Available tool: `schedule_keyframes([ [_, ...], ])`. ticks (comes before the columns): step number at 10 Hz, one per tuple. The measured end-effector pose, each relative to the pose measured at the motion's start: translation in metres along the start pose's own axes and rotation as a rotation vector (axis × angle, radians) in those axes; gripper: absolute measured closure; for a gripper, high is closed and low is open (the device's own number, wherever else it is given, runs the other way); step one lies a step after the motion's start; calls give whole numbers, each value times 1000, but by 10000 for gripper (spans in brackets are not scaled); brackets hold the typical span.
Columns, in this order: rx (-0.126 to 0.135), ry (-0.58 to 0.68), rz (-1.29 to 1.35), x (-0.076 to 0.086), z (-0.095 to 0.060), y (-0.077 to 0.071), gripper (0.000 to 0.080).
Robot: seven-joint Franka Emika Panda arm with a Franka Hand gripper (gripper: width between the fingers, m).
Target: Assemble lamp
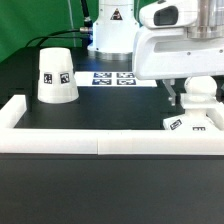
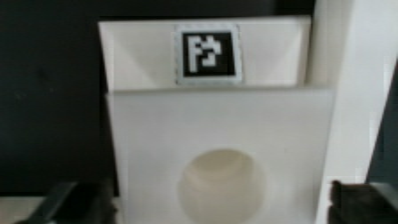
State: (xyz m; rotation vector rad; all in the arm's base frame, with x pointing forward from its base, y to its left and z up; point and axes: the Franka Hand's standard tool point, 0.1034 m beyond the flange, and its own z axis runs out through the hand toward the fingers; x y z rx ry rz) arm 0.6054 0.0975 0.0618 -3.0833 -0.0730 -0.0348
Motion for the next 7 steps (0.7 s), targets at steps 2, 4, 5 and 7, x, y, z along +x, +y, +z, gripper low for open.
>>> schedule_keyframes([
  [2, -3, -11, -28, -19, -6, 1, 105],
  [4, -5, -19, -50, -39, -14, 1, 101],
  [5, -6, -26, -57, -53, -16, -1, 101],
  [7, -6, -40, -75, -78, -21, -9, 101],
])
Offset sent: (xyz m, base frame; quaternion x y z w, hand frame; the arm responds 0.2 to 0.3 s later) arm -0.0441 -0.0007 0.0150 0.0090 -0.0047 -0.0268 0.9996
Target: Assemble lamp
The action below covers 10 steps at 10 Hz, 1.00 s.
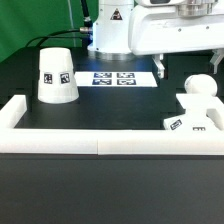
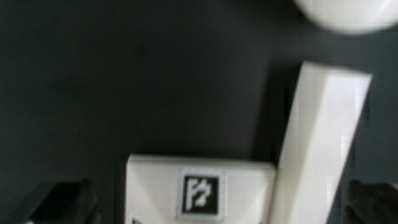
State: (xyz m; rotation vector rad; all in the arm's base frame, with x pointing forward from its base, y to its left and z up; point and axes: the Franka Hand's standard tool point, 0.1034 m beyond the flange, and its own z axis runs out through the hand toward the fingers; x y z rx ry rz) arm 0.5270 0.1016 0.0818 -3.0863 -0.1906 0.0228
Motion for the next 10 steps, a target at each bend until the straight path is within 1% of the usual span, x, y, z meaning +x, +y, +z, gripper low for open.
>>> schedule_keyframes([
  [1, 0, -1, -3, -8, -2, -7, 101],
  [2, 1, -2, 1, -16, -2, -17, 101],
  [3, 2, -8, -3, -22, 1, -27, 101],
  [5, 1, -17, 10, -26, 5, -43, 101],
  [7, 1, -15, 1, -27, 8, -47, 101],
  [10, 2, -13, 3, -28, 10, -46, 101],
])
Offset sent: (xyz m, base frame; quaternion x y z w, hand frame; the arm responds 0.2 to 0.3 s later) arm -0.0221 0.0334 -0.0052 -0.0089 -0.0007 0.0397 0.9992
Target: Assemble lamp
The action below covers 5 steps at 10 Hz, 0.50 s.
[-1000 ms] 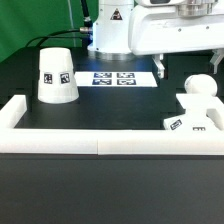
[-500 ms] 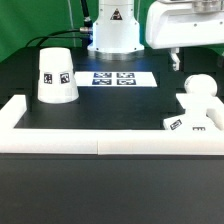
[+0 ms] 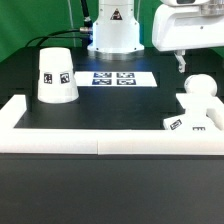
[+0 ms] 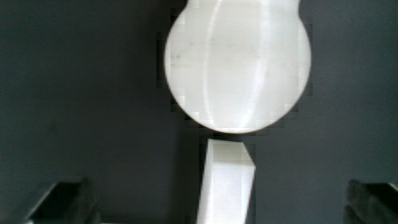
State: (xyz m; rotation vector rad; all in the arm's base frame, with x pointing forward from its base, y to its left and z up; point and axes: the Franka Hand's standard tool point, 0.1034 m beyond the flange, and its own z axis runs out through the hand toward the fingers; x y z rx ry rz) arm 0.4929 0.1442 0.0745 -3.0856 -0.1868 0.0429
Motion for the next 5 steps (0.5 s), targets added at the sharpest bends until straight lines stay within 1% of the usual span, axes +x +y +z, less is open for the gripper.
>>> schedule_keyframes([
  [1, -1, 5, 19, -7, 6, 0, 101],
  [2, -1, 8, 20, -14, 11, -8, 101],
  [3, -2, 8, 12, -19, 14, -11, 101],
  [5, -4, -2, 12, -27, 19, -9, 101],
])
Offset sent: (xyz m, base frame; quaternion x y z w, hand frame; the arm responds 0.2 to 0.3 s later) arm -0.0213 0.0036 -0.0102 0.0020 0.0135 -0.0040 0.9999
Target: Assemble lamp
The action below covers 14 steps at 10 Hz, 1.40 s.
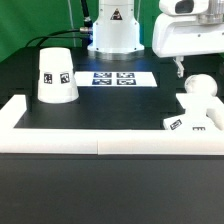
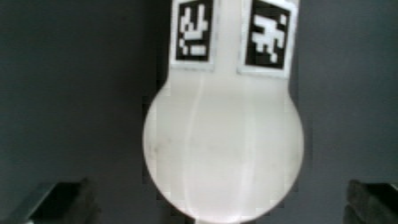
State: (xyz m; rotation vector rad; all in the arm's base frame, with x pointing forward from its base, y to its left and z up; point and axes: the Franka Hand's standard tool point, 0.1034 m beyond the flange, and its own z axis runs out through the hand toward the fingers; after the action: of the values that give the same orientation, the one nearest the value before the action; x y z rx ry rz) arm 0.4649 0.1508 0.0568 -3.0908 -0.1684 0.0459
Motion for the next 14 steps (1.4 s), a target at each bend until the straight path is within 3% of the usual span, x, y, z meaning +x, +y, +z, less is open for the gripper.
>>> schedule_keyframes([
  [3, -8, -74, 1, -8, 1, 1, 101],
  [9, -35, -486, -9, -3, 2, -5, 101],
  [14, -55, -825, -7, -9, 8, -3, 101],
])
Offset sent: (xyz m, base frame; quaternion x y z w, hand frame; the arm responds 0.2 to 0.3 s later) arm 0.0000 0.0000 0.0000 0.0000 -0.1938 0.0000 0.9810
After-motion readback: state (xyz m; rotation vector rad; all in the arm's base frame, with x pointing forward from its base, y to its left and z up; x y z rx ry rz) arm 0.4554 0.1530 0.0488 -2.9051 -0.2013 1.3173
